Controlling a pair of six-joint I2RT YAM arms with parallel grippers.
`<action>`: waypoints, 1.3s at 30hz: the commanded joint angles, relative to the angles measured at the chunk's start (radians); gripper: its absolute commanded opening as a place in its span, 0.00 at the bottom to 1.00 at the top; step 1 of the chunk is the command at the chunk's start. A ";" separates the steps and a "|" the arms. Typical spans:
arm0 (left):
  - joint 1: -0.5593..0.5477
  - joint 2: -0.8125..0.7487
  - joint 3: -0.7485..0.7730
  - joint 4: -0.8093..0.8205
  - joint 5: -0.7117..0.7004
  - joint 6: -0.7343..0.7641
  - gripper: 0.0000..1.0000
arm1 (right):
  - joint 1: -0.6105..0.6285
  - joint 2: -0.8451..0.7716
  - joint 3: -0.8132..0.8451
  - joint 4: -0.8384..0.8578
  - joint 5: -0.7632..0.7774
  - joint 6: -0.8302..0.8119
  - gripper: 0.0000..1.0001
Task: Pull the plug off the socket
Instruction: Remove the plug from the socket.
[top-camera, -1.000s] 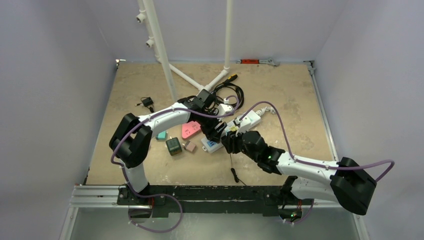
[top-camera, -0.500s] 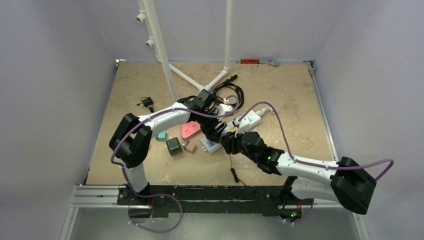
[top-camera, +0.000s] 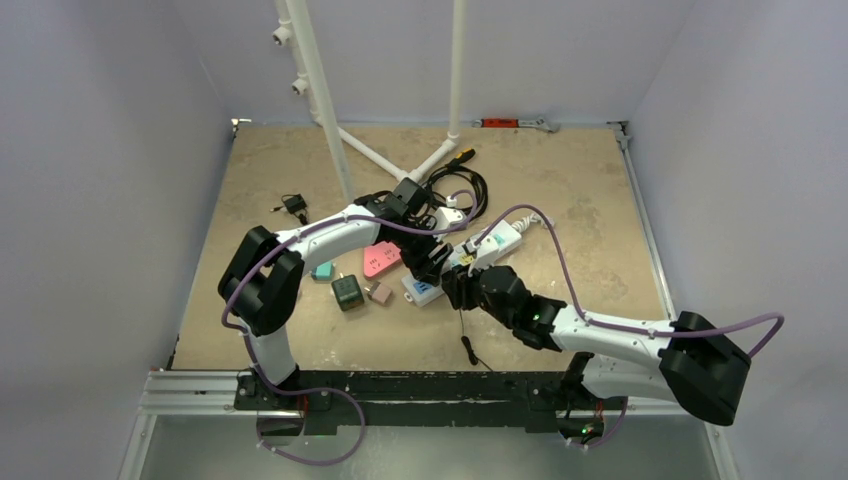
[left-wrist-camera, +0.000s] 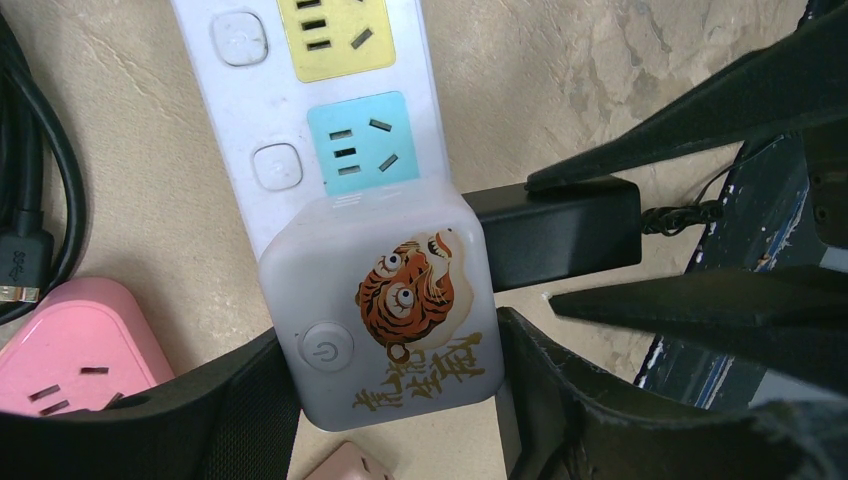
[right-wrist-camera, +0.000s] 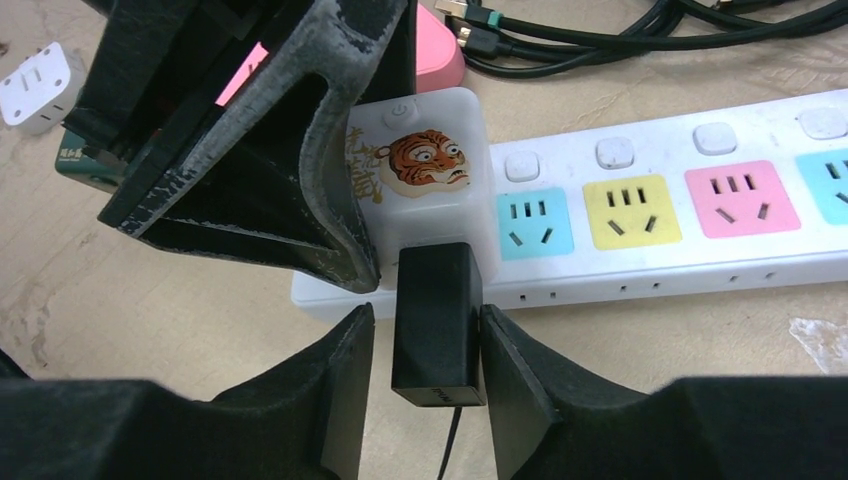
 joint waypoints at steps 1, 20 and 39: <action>0.011 -0.035 0.025 -0.030 0.042 0.013 0.00 | 0.014 -0.005 0.031 0.011 0.042 0.010 0.39; 0.011 -0.019 0.021 0.007 0.069 -0.024 0.00 | 0.166 0.077 0.089 -0.023 0.248 0.010 0.00; 0.010 -0.056 -0.006 0.013 -0.141 -0.010 0.00 | 0.037 0.014 0.048 -0.029 0.121 0.094 0.00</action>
